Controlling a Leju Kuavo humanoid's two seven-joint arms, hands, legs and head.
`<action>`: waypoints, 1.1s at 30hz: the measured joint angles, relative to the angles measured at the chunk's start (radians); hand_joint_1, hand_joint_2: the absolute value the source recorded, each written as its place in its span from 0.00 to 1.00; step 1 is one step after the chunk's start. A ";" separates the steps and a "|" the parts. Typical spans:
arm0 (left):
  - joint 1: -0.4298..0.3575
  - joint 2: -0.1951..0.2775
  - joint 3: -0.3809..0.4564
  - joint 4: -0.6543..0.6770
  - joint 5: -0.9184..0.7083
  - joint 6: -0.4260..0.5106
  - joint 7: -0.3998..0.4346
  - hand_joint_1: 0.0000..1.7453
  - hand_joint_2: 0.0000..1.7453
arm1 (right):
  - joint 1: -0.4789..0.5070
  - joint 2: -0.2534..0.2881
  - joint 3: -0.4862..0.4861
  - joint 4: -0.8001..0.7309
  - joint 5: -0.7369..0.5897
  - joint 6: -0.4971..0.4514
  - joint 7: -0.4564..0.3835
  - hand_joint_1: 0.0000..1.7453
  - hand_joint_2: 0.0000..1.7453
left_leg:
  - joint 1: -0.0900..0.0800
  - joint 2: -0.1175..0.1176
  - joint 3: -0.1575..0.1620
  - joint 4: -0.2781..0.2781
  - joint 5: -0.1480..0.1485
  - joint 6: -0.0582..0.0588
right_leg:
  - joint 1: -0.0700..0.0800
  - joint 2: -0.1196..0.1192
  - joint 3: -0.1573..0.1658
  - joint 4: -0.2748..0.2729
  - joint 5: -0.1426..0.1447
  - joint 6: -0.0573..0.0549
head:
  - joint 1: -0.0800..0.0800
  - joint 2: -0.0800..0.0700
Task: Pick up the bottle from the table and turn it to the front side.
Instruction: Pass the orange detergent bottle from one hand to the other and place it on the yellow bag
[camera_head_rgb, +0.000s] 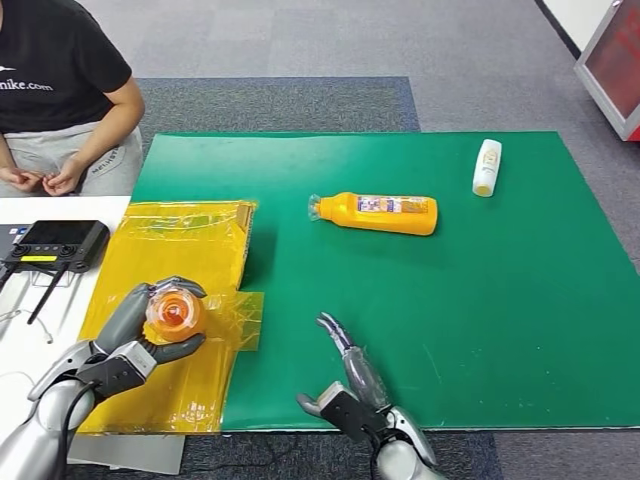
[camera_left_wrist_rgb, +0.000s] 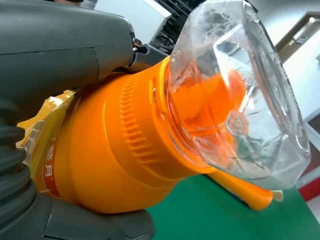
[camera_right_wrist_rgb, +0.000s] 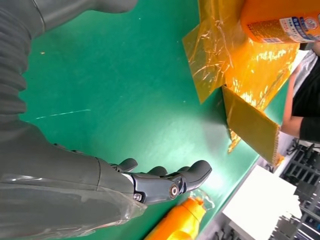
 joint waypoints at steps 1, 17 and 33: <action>-0.007 0.003 -0.002 0.007 0.001 -0.007 0.000 1.00 1.00 | -0.002 0.001 0.000 0.003 -0.002 0.002 0.002 0.00 1.00 | 0.000 0.000 0.000 0.000 0.000 0.000 | 0.000 0.000 0.000 0.000 0.000 0.000 | 0.000 0.000; -0.117 0.043 -0.067 0.136 0.015 -0.049 -0.021 1.00 1.00 | -0.041 0.016 0.001 0.050 -0.022 0.014 0.016 0.00 1.00 | 0.000 -0.001 0.005 -0.001 0.001 -0.001 | 0.000 -0.001 0.005 0.000 0.002 -0.002 | 0.000 0.000; -0.136 0.082 -0.083 0.155 0.008 -0.057 -0.015 1.00 1.00 | -0.050 0.018 0.004 0.079 -0.018 0.008 0.013 0.00 1.00 | 0.000 -0.001 0.006 -0.001 0.003 -0.003 | 0.000 -0.001 0.005 0.002 0.002 -0.003 | 0.000 0.000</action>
